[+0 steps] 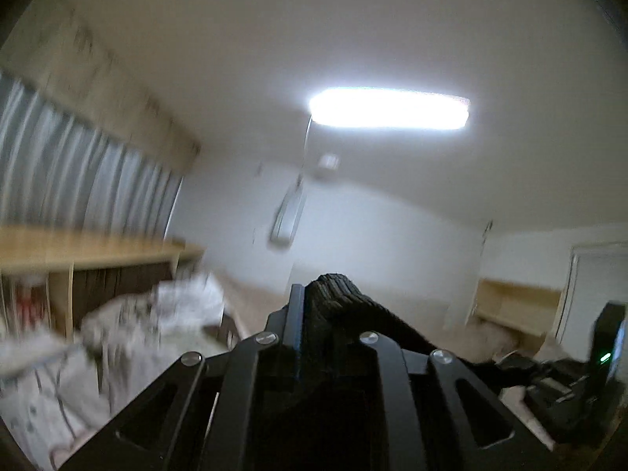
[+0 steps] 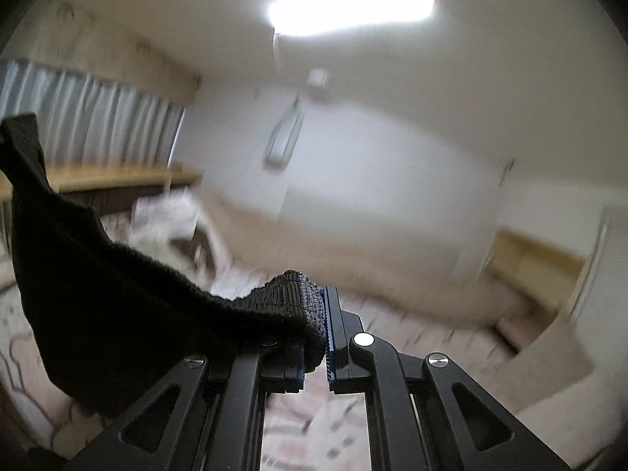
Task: Fold clothes
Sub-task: 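Lift the black pants by both cuffs and shake them out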
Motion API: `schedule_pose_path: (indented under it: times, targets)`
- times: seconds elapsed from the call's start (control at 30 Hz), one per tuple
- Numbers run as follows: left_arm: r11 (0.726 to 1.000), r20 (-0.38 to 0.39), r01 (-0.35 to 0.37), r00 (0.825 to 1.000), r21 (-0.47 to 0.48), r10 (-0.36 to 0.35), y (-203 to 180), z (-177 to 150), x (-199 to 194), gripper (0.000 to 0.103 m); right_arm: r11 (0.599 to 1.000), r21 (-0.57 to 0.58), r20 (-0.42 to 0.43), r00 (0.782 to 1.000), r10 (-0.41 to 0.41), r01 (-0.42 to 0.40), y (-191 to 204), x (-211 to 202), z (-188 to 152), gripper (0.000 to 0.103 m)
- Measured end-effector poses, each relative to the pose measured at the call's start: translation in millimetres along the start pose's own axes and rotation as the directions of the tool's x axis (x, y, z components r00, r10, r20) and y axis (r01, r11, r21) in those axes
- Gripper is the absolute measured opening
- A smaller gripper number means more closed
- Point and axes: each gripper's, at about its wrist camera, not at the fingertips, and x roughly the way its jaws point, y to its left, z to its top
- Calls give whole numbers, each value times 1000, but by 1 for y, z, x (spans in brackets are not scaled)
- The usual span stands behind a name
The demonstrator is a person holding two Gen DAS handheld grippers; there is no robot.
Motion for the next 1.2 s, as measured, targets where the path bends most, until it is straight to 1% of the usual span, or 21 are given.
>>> schedule_pose_path:
  times: [0.1, 0.2, 0.27, 0.3, 0.33, 0.37, 0.4, 0.47, 0.6, 0.67, 0.73, 0.77, 0.8, 0.83, 0.87, 0.9, 0.93, 1.0, 1.07, 1.13, 1.2]
  targets:
    - [999, 39, 31, 999, -31, -29, -5, 33, -8, 18, 998, -23, 83, 995, -56, 58, -17, -40, 42, 7]
    - [997, 60, 55, 997, -51, -51, -11, 53, -13, 20, 995, -41, 132, 987, -87, 93, -30, -69, 65, 7]
    - [998, 37, 52, 998, -47, -50, -15, 58, -6, 33, 994, -58, 120, 989, -85, 92, -37, -73, 72, 7]
    - [998, 13, 52, 999, -45, -52, -16, 59, 2, 35, 996, -53, 86, 994, -70, 74, -42, -68, 73, 7]
    - [998, -33, 49, 998, -44, -51, -16, 54, 16, 35, 998, -34, 34, 998, -45, 46, -49, -58, 72, 7]
    - [998, -85, 45, 995, -42, -48, -17, 47, 33, 35, 1000, -1, -31, 999, -10, 10, -57, -43, 69, 13]
    - [998, -137, 41, 990, -41, -46, -17, 40, 49, 35, 999, 38, -100, 995, 23, -19, -65, -25, 62, 27]
    - [999, -228, 18, 973, -36, -26, -13, 16, 86, 35, 992, 119, -214, 974, 68, -43, -81, 15, 43, 37]
    - [998, -346, -63, 936, 23, 67, -14, -38, 164, 35, 971, 241, -367, 925, 102, -12, -94, 101, 12, 37]
    - [995, -337, -95, 936, 21, 97, -22, -36, 196, 33, 974, 225, -385, 921, 52, 39, -88, 136, 11, 37]
    - [992, -325, -124, 938, 12, 121, -30, -32, 227, 33, 972, 215, -358, 934, -8, 91, -91, 162, 30, 37]
    - [992, -295, -126, 947, 14, 125, -36, -19, 235, 33, 969, 225, -325, 945, -27, 105, -94, 165, 45, 37]
    - [992, -257, -124, 958, 18, 125, -42, -3, 240, 33, 965, 236, -292, 955, -46, 119, -98, 168, 60, 42]
    - [990, -213, -126, 968, 57, 135, -50, 11, 242, 33, 959, 244, -256, 964, -75, 140, -102, 168, 74, 49]
    - [986, -166, -130, 975, 104, 146, -58, 24, 242, 36, 952, 249, -213, 969, -126, 179, -110, 165, 85, 66]
    - [977, -131, -137, 979, 161, 158, -65, 33, 243, 37, 942, 256, -169, 970, -177, 216, -117, 161, 96, 74]
    - [964, -118, -144, 978, 221, 173, -71, 35, 245, 39, 932, 273, -141, 968, -207, 239, -124, 159, 103, 75]
    - [934, -119, -154, 972, 322, 201, -77, 26, 249, 39, 911, 355, -158, 973, -166, 212, -138, 160, 99, 75]
    - [904, -149, -147, 963, 401, 223, -77, 8, 253, 39, 876, 454, -211, 975, -70, 161, -151, 171, 85, 75]
    - [878, -193, -125, 952, 461, 237, -71, -15, 254, 39, 854, 499, -262, 965, -12, 146, -154, 184, 71, 75]
    - [866, -254, -87, 937, 492, 238, -62, -39, 253, 39, 829, 545, -310, 949, 61, 124, -154, 197, 53, 75]
